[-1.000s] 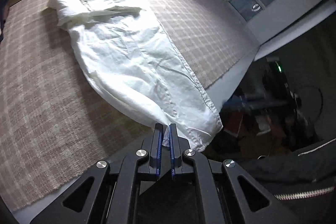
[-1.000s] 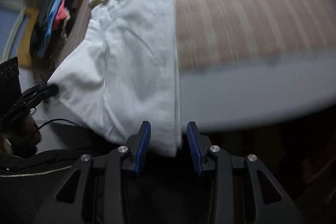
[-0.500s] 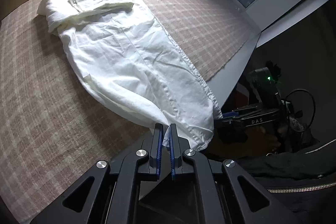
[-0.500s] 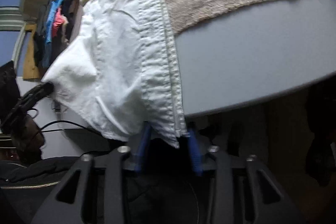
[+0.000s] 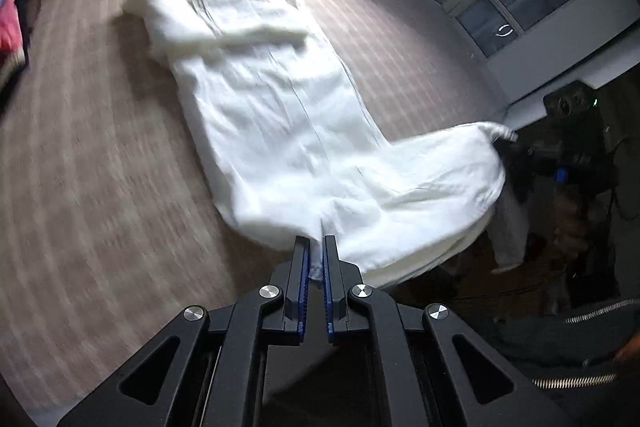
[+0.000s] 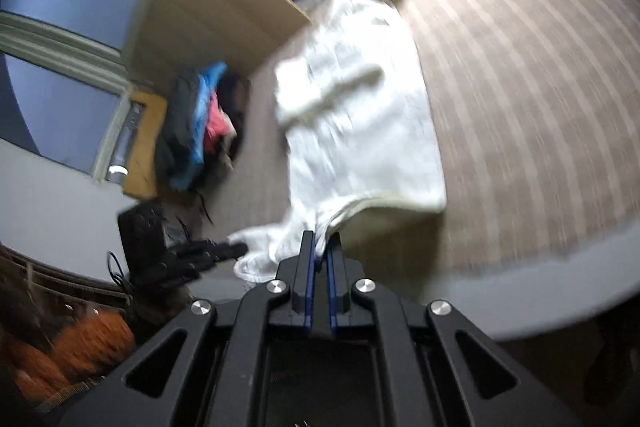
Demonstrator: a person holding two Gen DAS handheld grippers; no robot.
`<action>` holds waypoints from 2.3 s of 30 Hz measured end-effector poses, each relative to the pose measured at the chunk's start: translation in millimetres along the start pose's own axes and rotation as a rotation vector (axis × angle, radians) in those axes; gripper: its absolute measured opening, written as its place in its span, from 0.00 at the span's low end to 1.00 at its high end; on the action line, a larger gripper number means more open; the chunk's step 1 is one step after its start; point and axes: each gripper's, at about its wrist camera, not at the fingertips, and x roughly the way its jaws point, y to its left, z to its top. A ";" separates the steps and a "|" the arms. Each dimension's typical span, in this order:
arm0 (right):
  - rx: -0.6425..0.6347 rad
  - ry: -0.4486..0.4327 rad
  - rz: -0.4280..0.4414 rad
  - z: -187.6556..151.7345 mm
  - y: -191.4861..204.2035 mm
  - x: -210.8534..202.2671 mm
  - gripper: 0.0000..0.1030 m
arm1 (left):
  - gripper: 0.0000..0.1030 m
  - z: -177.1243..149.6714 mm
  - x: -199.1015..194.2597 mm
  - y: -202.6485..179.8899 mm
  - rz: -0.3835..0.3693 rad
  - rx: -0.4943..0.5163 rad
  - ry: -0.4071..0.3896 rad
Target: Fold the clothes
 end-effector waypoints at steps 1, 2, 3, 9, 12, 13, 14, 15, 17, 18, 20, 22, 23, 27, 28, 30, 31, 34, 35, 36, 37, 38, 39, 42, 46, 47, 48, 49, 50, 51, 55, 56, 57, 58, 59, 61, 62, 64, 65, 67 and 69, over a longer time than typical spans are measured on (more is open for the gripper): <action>-0.009 -0.008 -0.011 13.9 0.2 6.6 0.05 | 0.06 12.1 -0.5 4.6 0.010 0.011 -0.012; -0.019 -0.016 -0.022 27.7 0.5 13.2 0.05 | 0.06 25.6 0.3 9.5 0.021 0.023 -0.025; -0.029 -0.024 -0.033 41.5 0.7 19.8 0.05 | 0.08 39.1 1.0 14.4 0.032 0.035 -0.038; -0.026 0.085 -0.258 130.7 -21.8 126.4 0.11 | 0.28 120.6 46.0 61.4 0.248 0.032 -0.039; -0.006 0.143 -0.355 139.4 -23.7 138.2 0.12 | 0.28 133.1 36.5 85.0 0.227 -0.061 -0.067; -0.038 0.130 -0.360 136.4 -17.9 133.7 0.14 | 0.29 131.2 24.8 88.9 0.223 -0.071 -0.101; -0.072 0.115 -0.364 133.2 -11.8 128.9 0.14 | 0.30 128.0 16.5 89.9 0.230 -0.068 -0.119; -0.100 0.096 -0.367 129.6 -5.6 124.1 0.15 | 0.30 123.3 8.5 88.5 0.239 -0.059 -0.132; -0.152 0.067 -0.339 127.3 4.8 118.0 0.28 | 0.30 107.1 -4.9 76.6 0.215 -0.020 -0.152; -0.175 0.057 -0.307 128.9 8.8 116.8 0.53 | 0.30 102.5 -5.4 71.0 0.195 -0.001 -0.156; -0.161 0.016 -0.281 136.6 9.8 114.4 0.71 | 0.30 92.2 8.7 49.8 0.132 0.059 -0.132; -0.071 0.061 -0.163 154.0 -2.4 126.6 0.71 | 0.31 87.5 35.2 32.8 0.081 0.094 -0.084; -0.037 0.076 -0.160 158.5 -5.5 132.6 0.71 | 0.30 87.3 50.7 28.3 0.083 0.092 -0.056; -0.222 0.039 -0.366 151.5 12.9 129.3 0.59 | 0.28 85.7 102.2 31.7 0.221 0.075 0.012; -0.268 0.049 -0.383 142.1 15.1 129.3 0.53 | 0.25 83.7 105.2 33.3 0.236 0.069 0.007; -0.348 0.068 -0.375 119.6 16.7 132.3 0.42 | 0.24 80.4 109.8 34.0 0.269 0.062 0.000; -0.389 0.069 -0.375 109.4 16.6 138.5 0.42 | 0.24 79.6 110.6 31.5 0.287 0.064 -0.001; -0.536 0.113 -0.460 84.7 13.5 172.5 0.42 | 0.25 79.7 116.2 24.1 0.337 0.076 -0.007; -0.576 0.146 -0.498 80.3 11.0 182.1 0.42 | 0.25 80.7 117.8 22.3 0.348 0.077 -0.003; -0.616 0.180 -0.536 75.9 8.5 191.5 0.42 | 0.25 83.2 117.4 21.5 0.354 0.068 0.007; -0.636 0.188 -0.531 77.4 12.4 188.8 0.42 | 0.24 86.1 113.9 21.4 0.356 0.052 0.018; -0.640 0.214 -0.514 83.0 16.6 183.3 0.41 | 0.24 91.1 103.0 21.3 0.356 0.044 0.007; -0.630 0.209 -0.488 93.7 22.4 170.6 0.41 | 0.24 97.3 88.5 21.1 0.357 0.040 -0.014; -0.629 0.061 -0.440 139.0 42.0 121.1 0.48 | 0.36 118.5 44.5 23.0 0.363 0.030 -0.082; -0.659 -0.104 -0.472 213.1 54.4 85.9 0.69 | 0.42 162.0 11.1 48.0 0.422 0.050 -0.139; -0.651 -0.118 -0.483 231.9 53.0 88.2 0.69 | 0.43 174.2 9.0 56.3 0.449 0.059 -0.142; -0.631 -0.119 -0.491 248.9 50.4 94.0 0.69 | 0.44 185.7 13.4 66.6 0.461 0.055 -0.132; -0.602 -0.113 -0.495 264.1 46.0 102.3 0.69 | 0.44 196.7 21.6 78.0 0.465 0.045 -0.113; -0.600 -0.099 -0.482 272.3 42.5 113.6 0.68 | 0.44 207.6 31.6 88.6 0.481 0.047 -0.099; -0.598 -0.085 -0.469 280.2 39.0 125.0 0.66 | 0.42 214.9 40.5 95.9 0.498 0.049 -0.093; -0.609 -0.024 -0.406 292.3 35.9 171.5 0.33 | 0.40 230.2 63.5 114.3 0.474 0.037 -0.099; -0.620 -0.010 -0.388 288.4 37.0 183.0 0.33 | 0.40 233.3 68.1 118.3 0.459 0.032 -0.103; -0.630 0.004 -0.370 284.5 38.1 194.5 0.33 | 0.36 233.4 70.4 118.9 0.465 0.050 -0.109; -0.641 0.018 -0.352 280.6 39.2 206.1 0.33 | 0.34 231.7 71.3 117.4 0.483 0.080 -0.116; -0.651 0.032 -0.335 276.7 40.2 217.6 0.33 | 0.33 230.0 72.2 116.0 0.501 0.110 -0.123; -0.702 0.054 -0.376 268.8 36.7 239.3 0.33 | 0.34 225.7 76.3 116.8 0.515 0.158 -0.137; -0.727 0.066 -0.398 264.9 34.8 250.1 0.33 | 0.34 224.0 79.6 120.1 0.515 0.169 -0.133; -0.746 0.095 -0.459 262.2 25.9 269.8 0.33 | 0.36 220.4 95.4 134.8 0.523 0.157 -0.094; -0.719 0.110 -0.462 265.3 18.1 274.7 0.33 | 0.37 218.0 104.5 143.4 0.519 0.143 -0.070; -0.659 0.107 -0.428 272.4 13.4 267.7 0.33 | 0.39 214.8 108.3 149.1 0.509 0.135 -0.085; -0.628 0.082 -0.437 272.4 19.1 245.5 0.35 | 0.39 213.8 98.5 144.8 0.512 0.134 -0.103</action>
